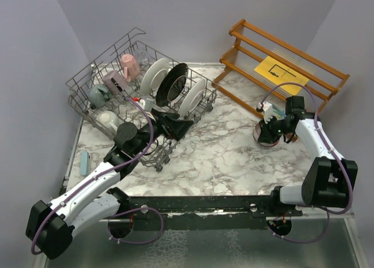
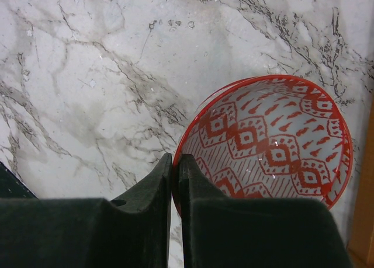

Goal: Load the mixed dishes into the dish rack
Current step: Pick up the bowl from the center of the board.

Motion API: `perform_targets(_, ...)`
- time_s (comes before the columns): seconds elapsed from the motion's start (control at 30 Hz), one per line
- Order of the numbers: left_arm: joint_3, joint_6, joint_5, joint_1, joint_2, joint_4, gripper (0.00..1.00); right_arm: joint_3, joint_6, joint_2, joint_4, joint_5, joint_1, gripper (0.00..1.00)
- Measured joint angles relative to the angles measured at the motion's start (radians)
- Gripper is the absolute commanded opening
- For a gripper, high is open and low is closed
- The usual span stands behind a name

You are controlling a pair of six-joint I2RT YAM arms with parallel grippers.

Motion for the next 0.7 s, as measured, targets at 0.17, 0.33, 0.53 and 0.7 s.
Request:
perform_targets(0.17,0.0,0.002,0.02,0.0,0.009,0.027,0.97,0.027,-0.004,-0.009,-0.026,0.001,0.0,0.01)
perform_targets(0.33,0.0,0.02,0.071,0.0,0.035,0.077,0.97,0.093,-0.022,-0.013,-0.061,0.0,0.0,0.01)
perform_targets(0.53,0.0,0.053,0.153,0.0,0.077,0.164,0.96,0.178,-0.053,-0.031,-0.107,-0.024,0.0,0.01)
perform_targets(0.7,0.0,0.091,0.231,0.0,0.11,0.247,0.96,0.226,-0.101,-0.038,-0.172,-0.101,0.0,0.01)
